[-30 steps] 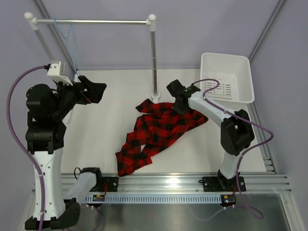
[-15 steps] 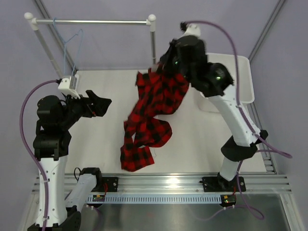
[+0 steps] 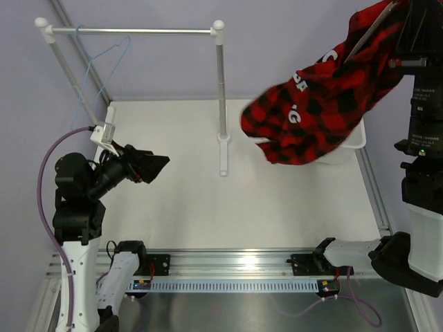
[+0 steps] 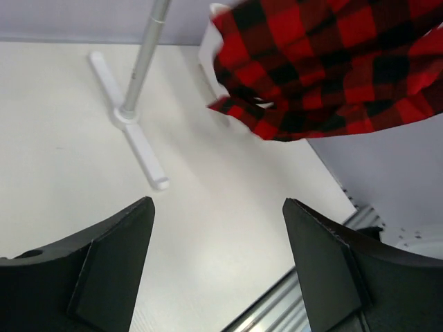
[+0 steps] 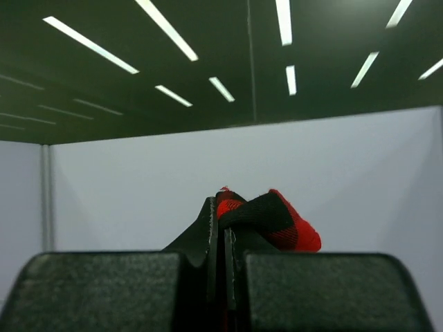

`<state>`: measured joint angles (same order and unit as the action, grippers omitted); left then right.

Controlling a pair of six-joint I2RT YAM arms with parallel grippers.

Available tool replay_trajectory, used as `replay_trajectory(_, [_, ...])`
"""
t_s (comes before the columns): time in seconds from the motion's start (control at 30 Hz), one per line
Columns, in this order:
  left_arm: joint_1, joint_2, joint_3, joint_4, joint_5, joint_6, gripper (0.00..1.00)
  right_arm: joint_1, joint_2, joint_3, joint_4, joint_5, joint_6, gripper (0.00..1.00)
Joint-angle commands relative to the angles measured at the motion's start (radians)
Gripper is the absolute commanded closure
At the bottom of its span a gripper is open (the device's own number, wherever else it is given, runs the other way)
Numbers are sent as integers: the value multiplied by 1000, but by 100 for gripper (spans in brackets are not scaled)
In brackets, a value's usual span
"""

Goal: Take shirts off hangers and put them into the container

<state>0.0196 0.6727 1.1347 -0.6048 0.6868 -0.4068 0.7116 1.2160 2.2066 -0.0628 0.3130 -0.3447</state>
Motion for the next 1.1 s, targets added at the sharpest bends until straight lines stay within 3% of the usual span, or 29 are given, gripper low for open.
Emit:
replay_trajectory(0.0, [-4, -47, -48, 164, 140, -89, 21, -1, 122, 51, 230, -73, -281, 100])
replay_trajectory(0.13, [-3, -87, -159, 259, 181, -144, 22, -6, 226, 169, 311, -95, -486, 100])
replay_trajectory(0.23, [-4, -108, -217, 352, 218, -211, 22, -15, 283, 220, 379, -100, -543, 100])
replay_trajectory(0.4, [-4, -105, -205, 278, 200, -139, 22, -14, 186, 107, 339, -117, -466, 100])
replay_trajectory(0.7, [-6, -130, -230, 284, 198, -158, 22, -12, -39, -67, 219, -103, -285, 100])
replay_trajectory(1.07, [-6, -188, -223, 186, 168, -142, 22, -14, -153, -42, 110, -195, -154, 100])
